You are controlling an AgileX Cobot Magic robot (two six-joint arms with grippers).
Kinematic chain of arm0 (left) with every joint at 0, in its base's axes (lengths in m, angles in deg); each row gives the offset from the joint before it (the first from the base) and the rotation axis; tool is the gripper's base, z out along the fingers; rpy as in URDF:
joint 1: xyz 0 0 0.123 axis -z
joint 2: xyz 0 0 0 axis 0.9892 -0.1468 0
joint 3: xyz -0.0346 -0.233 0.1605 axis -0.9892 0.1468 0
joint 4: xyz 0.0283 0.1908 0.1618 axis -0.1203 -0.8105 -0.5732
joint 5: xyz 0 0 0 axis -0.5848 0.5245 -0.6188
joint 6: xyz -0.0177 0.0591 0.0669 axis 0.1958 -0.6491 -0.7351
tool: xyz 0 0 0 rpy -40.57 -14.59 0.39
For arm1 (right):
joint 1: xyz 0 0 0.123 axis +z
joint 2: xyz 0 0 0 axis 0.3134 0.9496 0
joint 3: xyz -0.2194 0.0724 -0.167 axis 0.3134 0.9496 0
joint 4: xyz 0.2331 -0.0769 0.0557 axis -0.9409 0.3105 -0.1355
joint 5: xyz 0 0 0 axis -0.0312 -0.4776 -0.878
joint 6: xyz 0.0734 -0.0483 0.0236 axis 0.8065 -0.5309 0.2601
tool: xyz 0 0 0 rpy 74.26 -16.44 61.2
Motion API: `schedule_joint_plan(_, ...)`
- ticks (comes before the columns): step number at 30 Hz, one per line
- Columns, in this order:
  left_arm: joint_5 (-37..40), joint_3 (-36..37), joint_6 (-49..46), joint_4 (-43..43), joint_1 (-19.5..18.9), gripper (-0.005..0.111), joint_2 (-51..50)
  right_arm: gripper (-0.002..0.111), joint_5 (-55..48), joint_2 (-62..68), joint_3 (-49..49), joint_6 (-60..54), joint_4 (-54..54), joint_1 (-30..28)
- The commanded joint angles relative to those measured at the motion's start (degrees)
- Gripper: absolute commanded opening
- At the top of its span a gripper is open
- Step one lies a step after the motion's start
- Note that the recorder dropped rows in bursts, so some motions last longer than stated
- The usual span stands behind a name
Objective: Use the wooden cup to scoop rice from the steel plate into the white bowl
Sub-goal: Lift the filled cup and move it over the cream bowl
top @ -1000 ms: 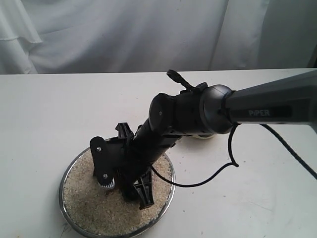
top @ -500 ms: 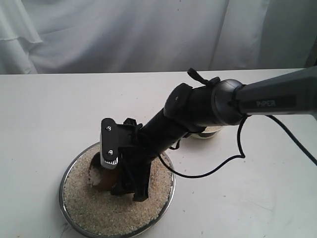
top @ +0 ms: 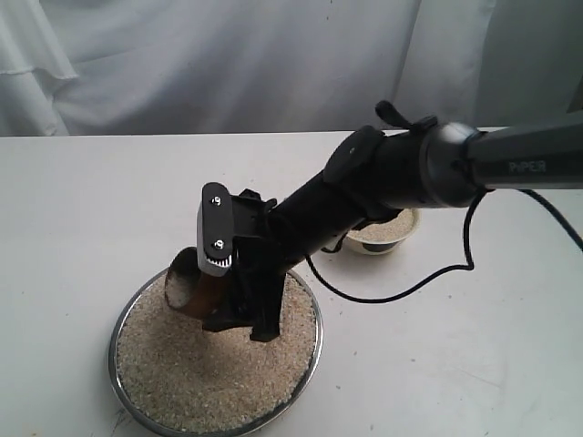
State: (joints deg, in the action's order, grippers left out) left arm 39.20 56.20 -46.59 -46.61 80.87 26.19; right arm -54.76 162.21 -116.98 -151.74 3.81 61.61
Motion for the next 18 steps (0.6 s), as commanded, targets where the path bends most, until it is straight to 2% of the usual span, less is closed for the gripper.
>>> schedule_joint_plan(1, -0.4, 0.3, 0.2, 0.0, 0.1, 0.0, 0.3, 0.0, -0.6, -3.7, 0.3, -0.4, 0.3, -1.3)
schedule_joint_plan(4, -0.4, 0.3, 0.2, 0.0, 0.1, 0.0, 0.3, 0.0, -1.1, -6.1, 0.3, 1.7, 3.6, -2.8)
schedule_joint_plan(13, -0.4, 0.3, 0.2, 0.0, 0.1, 0.0, 0.3, 0.0, -4.0, -9.1, 0.3, 2.4, 3.8, -7.9)
schedule_joint_plan(18, -0.4, 0.3, 0.2, 0.0, 0.1, 0.0, 0.3, 0.0, -3.6, -10.1, 0.3, 2.6, 3.8, -13.5)
